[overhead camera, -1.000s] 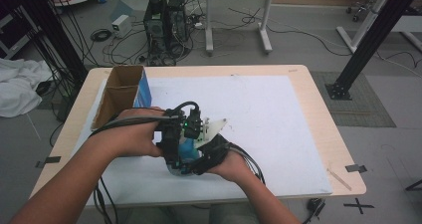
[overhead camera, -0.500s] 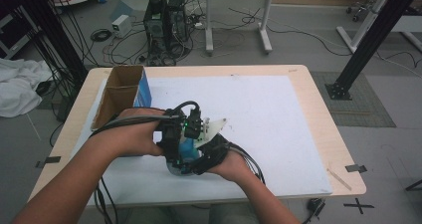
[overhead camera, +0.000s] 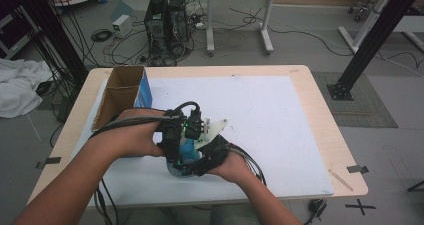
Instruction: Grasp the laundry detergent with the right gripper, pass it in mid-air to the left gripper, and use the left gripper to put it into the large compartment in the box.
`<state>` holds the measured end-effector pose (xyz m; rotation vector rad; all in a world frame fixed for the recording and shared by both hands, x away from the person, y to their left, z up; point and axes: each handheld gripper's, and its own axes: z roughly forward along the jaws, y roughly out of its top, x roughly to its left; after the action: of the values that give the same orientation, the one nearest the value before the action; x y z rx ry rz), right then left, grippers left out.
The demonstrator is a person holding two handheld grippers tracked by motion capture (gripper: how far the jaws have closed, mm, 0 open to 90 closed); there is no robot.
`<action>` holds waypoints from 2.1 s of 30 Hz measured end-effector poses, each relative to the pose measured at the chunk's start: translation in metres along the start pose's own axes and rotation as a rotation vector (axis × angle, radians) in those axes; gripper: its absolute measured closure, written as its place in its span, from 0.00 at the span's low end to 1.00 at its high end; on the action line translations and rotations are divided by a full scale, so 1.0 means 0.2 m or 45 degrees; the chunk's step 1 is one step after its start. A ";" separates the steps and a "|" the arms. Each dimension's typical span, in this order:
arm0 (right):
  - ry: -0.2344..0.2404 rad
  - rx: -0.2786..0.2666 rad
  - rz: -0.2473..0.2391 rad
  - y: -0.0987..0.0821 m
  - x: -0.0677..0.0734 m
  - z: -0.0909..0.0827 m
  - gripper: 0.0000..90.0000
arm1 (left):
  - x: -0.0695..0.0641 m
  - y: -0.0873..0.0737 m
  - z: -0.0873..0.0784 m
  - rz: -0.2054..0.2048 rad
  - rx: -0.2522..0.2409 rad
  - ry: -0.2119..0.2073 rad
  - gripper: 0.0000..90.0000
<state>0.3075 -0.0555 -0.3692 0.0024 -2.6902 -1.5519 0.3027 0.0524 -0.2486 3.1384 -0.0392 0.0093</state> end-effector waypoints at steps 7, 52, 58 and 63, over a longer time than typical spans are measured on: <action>0.003 0.004 -0.008 0.00 0.00 0.00 0.50 | 0.00 0.00 0.00 -0.011 -0.006 0.011 0.42; -0.188 0.094 0.018 -0.01 -0.03 -0.31 0.14 | 0.10 -0.04 -0.15 -0.195 0.042 -0.045 0.44; -0.227 0.174 0.031 0.02 -0.05 -0.42 0.14 | 0.13 -0.09 -0.25 -0.284 0.021 -0.049 0.44; -0.286 0.233 0.052 0.03 -0.08 -0.50 0.13 | 0.17 -0.14 -0.33 -0.382 0.003 -0.055 0.44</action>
<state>0.3269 -0.1391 -0.3143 -0.2339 -2.9730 -1.3645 0.3361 0.0790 -0.1829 3.1106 0.4302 -0.0586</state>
